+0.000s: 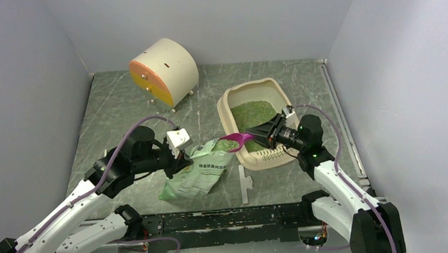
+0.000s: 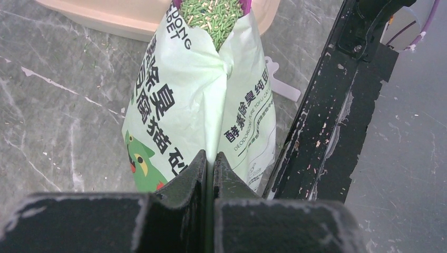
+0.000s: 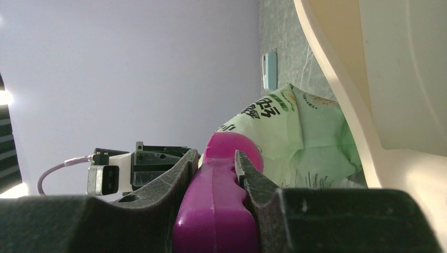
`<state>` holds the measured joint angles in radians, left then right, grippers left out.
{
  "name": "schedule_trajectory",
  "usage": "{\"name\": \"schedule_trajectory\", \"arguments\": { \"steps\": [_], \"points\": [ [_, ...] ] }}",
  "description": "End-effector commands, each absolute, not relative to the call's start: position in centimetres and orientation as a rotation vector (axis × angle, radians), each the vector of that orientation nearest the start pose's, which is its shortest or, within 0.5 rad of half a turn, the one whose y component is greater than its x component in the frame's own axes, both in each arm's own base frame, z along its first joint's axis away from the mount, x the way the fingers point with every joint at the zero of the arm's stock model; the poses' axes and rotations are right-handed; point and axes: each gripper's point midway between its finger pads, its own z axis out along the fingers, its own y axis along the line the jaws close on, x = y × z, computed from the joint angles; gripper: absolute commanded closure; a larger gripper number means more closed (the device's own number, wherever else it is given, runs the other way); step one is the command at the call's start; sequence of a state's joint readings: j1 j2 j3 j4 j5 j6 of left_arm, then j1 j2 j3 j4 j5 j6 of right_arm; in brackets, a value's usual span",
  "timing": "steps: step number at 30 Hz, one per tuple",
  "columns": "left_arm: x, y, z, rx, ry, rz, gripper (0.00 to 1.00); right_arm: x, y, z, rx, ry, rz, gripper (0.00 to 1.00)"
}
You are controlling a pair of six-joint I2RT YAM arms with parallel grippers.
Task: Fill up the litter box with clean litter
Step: 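Scoop the cat litter from the cat litter bag.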
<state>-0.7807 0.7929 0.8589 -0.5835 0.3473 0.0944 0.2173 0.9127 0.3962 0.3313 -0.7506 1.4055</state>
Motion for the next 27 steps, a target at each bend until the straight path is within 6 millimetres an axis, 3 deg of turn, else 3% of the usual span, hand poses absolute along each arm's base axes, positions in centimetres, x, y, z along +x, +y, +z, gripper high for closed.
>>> {"name": "schedule_trajectory", "arguments": {
  "steps": [1, 9, 13, 18, 22, 27],
  "points": [
    [15.5, -24.6, 28.4, 1.074, 1.598, -0.839, 0.95, 22.4, 20.8, 21.7, 0.518, 2.040, 1.778, 1.00],
    [15.6, -24.8, 28.5, 1.064, 1.594, -0.849, 0.95, 21.3, 23.5, 21.6, 0.417, 2.094, 1.837, 1.00],
    [15.6, -24.5, 28.6, 1.063, 1.600, -0.836, 0.95, 22.1, 21.7, 21.1, 0.520, 2.049, 1.807, 1.00],
    [15.7, -24.5, 28.4, 1.064, 1.595, -0.833, 0.95, 21.1, 23.6, 22.4, 0.429, 2.041, 1.918, 1.00],
    [15.7, -24.7, 28.4, 1.063, 1.606, -0.843, 0.95, 22.0, 22.0, 21.9, 0.523, 2.002, 1.861, 1.00],
    [15.8, -24.5, 28.6, 1.063, 1.594, -0.830, 0.95, 21.4, 21.9, 21.8, 0.444, 2.057, 1.853, 1.00]
  ]
}}
